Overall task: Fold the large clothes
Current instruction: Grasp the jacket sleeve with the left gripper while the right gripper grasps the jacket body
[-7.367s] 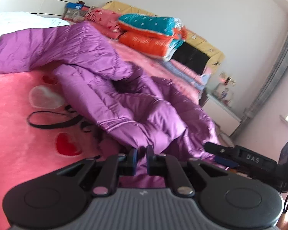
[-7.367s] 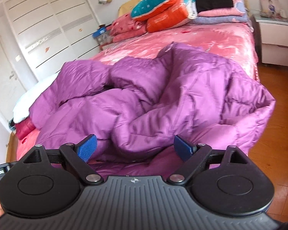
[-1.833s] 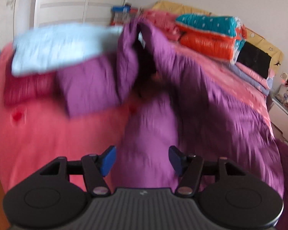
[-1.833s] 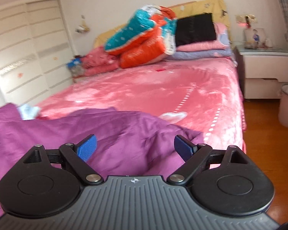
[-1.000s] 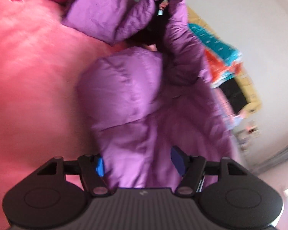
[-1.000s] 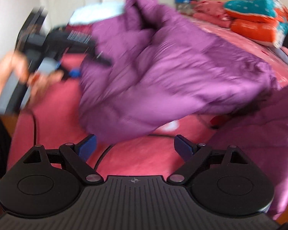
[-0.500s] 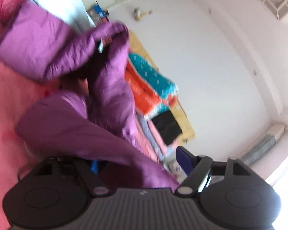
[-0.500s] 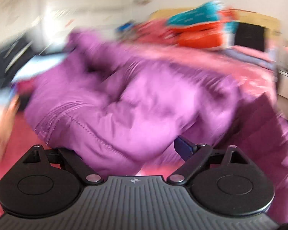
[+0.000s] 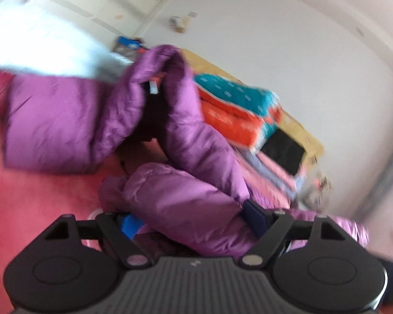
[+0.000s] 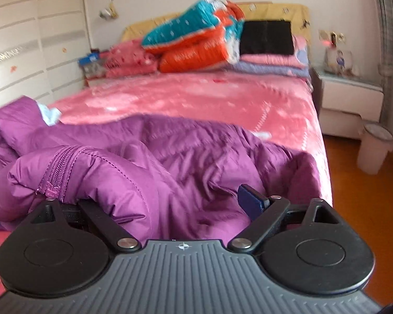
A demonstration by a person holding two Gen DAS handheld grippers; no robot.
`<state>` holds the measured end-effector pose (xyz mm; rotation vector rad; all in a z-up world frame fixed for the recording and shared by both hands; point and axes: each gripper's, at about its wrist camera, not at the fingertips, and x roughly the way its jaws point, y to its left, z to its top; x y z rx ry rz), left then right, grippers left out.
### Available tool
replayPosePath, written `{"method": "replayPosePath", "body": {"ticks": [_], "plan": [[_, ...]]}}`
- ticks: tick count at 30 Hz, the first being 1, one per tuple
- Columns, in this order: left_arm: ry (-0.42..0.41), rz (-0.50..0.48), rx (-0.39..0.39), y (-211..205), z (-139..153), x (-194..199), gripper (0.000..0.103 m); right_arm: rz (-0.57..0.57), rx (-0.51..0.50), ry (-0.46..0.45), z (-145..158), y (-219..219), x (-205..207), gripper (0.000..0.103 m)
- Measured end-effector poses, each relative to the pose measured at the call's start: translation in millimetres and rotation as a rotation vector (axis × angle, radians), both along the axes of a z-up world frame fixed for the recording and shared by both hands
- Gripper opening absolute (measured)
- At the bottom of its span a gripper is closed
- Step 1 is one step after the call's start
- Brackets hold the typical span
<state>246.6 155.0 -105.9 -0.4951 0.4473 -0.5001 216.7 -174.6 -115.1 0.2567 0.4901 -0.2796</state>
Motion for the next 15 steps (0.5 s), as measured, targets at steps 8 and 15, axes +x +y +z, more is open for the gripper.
{"method": "replayPosePath", "body": {"ticks": [8,15], "plan": [[-0.087,-0.251,0.164,-14,15,-16,0.083,-0.104,0.065,0.008,-1,-40,4,0.103],[-0.074,-0.277,0.449,-16,-2,-21,0.087,-0.149,0.113,0.005,-3,-65,15,0.103]]}}
